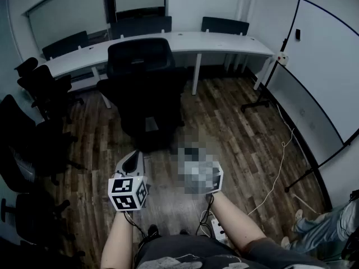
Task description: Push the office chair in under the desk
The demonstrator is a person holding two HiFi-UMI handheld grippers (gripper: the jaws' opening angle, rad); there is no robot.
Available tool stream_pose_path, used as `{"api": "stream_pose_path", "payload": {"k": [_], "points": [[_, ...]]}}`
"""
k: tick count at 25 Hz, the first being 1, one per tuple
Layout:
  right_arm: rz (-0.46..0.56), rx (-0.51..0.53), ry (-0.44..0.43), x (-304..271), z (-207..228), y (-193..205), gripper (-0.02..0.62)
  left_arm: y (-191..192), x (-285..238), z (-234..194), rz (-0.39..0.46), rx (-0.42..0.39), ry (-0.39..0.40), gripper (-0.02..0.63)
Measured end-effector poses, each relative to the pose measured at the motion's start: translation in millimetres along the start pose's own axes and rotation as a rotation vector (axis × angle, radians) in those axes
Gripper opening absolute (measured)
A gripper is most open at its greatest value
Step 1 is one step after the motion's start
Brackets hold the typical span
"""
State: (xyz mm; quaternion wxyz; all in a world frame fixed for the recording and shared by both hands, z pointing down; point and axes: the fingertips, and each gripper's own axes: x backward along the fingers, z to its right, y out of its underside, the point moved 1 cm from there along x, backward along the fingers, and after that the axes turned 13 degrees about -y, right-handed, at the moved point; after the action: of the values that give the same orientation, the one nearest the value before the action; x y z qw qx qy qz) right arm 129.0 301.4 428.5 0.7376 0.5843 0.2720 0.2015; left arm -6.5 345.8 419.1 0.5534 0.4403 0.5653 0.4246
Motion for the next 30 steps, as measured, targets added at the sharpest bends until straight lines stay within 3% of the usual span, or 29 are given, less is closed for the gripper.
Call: {"api": "stream_pose_path", "payload": {"k": [11,18,23,30], "points": [[0.005,-0.027,-0.005,-13.0,14.1,-1.3,0.021,-4.6,-17.5,-3.7,-0.004,0.018,-0.002,0.014],[0.026,-0.098,-0.033,-4.9,26.4,2.4,0.021,-2.7,-16.8,4.2,-0.004,0.037,-0.024,0.014],[0.038,-0.06,-0.048,-1.7,30.6,2.8,0.021,-10.0,-11.6,-2.3,0.028,0.08,-0.044,0.014],[-0.015,-0.011,-0.017,-31.7,51.5,2.8,0.023,-17.2,-39.3,-25.5,0.06,0.025,-0.069,0.014]]}}
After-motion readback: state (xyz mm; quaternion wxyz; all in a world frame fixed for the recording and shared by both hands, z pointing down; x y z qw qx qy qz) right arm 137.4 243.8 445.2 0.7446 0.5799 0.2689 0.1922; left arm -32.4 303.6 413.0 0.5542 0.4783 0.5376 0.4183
